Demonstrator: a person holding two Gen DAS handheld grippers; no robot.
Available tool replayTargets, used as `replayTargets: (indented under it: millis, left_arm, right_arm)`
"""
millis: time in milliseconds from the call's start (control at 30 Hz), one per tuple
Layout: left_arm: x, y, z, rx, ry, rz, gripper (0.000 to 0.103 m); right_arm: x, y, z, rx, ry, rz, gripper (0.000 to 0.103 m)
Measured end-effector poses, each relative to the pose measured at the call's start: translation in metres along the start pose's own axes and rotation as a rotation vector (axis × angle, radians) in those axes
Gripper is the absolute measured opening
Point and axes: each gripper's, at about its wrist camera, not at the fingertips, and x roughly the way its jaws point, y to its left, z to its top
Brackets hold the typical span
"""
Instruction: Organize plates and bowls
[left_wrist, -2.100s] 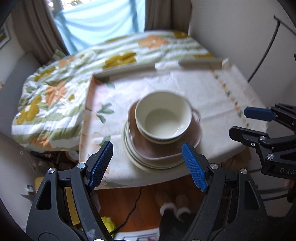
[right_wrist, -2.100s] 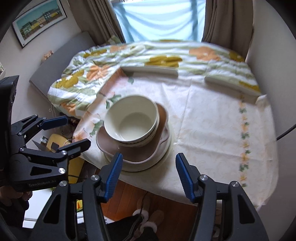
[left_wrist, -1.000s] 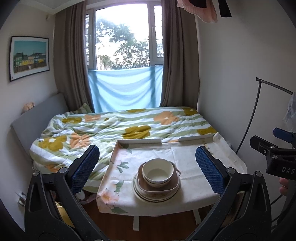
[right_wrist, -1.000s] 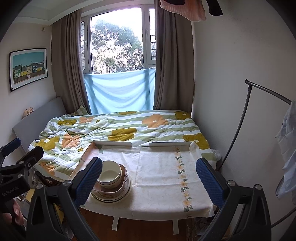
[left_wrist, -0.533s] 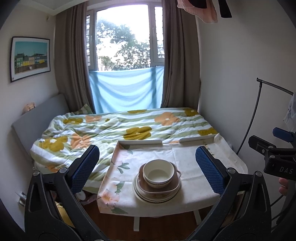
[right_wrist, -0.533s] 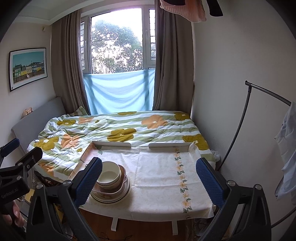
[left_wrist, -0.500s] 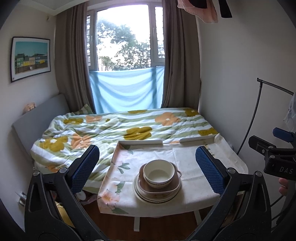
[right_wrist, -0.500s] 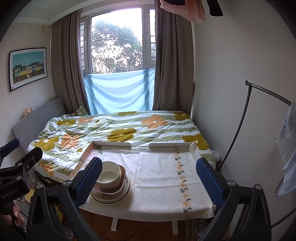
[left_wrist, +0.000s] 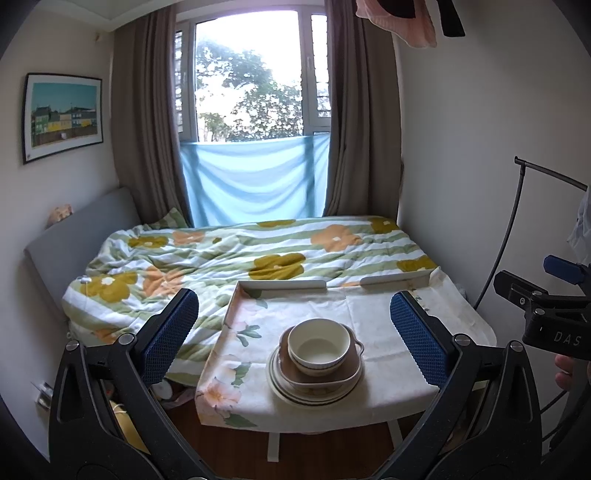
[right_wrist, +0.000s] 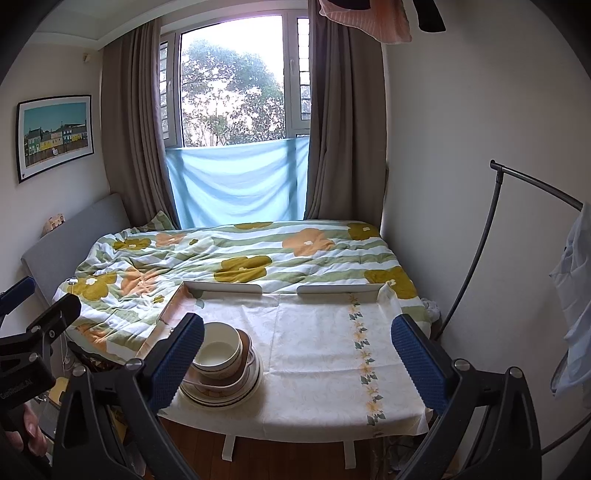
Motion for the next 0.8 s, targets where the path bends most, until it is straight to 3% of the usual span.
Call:
replayTargets:
  millis: [800]
  left_arm:
    - [-0.0001, -0.0008, -0.0009, 0.002, -0.008, 0.011, 0.103]
  right_arm:
    - [0.0057, -0.0021, 0.0017, 0.0, 0.003, -0.005, 0.101]
